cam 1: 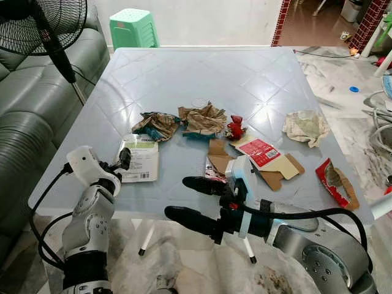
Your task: Picking trash to rubbish bin
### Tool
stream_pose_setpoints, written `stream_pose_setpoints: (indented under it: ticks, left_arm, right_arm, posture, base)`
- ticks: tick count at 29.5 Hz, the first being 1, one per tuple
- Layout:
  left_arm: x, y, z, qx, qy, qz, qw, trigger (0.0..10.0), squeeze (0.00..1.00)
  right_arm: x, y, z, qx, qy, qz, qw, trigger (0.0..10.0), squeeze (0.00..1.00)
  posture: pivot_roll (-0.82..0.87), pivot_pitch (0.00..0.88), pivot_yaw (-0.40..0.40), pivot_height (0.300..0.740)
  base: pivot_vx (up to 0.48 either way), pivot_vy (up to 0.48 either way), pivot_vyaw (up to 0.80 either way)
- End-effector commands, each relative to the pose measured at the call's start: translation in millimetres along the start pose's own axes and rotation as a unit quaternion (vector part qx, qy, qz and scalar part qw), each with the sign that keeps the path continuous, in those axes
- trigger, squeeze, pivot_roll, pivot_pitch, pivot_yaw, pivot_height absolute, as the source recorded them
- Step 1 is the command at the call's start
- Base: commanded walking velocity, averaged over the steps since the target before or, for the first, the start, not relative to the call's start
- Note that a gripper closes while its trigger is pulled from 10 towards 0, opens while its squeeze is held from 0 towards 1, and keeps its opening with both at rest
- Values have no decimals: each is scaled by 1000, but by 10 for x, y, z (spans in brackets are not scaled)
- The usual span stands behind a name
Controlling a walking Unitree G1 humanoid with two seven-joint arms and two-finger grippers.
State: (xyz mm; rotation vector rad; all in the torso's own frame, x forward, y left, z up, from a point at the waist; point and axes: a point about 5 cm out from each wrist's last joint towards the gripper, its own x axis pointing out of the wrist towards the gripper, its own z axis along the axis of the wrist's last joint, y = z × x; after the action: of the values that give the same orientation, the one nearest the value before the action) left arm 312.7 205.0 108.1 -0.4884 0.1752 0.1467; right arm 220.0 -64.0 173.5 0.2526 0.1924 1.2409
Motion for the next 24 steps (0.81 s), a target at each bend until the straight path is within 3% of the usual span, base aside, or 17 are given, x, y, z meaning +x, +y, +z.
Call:
stream_pose_setpoints:
  ticks: [1, 6, 7, 8, 9, 14, 24]
  left_arm:
    - [-16, -4, -21, -13, 12, -4, 1000, 10000, 0]
    - [-48, -118, -211, -24, 68, -47, 996, 10000, 0]
    - [-61, -119, -259, -8, 79, -43, 996, 7373, 0]
    - [-64, -108, -268, -8, 78, -39, 996, 2863, 0]
    - [-66, -101, -273, -9, 77, -36, 996, 0, 0]
    - [-80, -50, -278, 2, 81, -25, 996, 0, 0]
    - [-131, 23, -243, -14, 70, -18, 997, 0, 0]
  right_arm:
    - [-11, 42, 75, -6, -9, 17, 1000, 10000, 0]
    - [-17, 73, 87, 3, -3, 30, 1000, 10000, 0]
    - [-22, 92, 84, 7, 0, 36, 999, 10000, 0]
    - [-26, 98, 84, 8, 1, 38, 999, 10000, 0]
    - [-28, 101, 84, 9, 1, 40, 999, 10000, 0]
    - [-47, 103, 105, 15, -1, 45, 999, 10000, 0]
    - [-42, 107, 111, 24, -1, 49, 998, 10000, 0]
  posture:
    - [-73, 73, 12, 740]
    - [-74, 75, 11, 740]
    - [-74, 76, 12, 740]
    - [-74, 76, 12, 740]
    - [-74, 76, 12, 740]
    - [-73, 78, 13, 740]
    - [-68, 80, 11, 740]
  base:
    - [0, 0, 0]
    - [0, 0, 0]
    - [0, 0, 0]
    - [0, 0, 0]
    - [0, 0, 0]
    - [0, 0, 0]
    - [0, 0, 0]
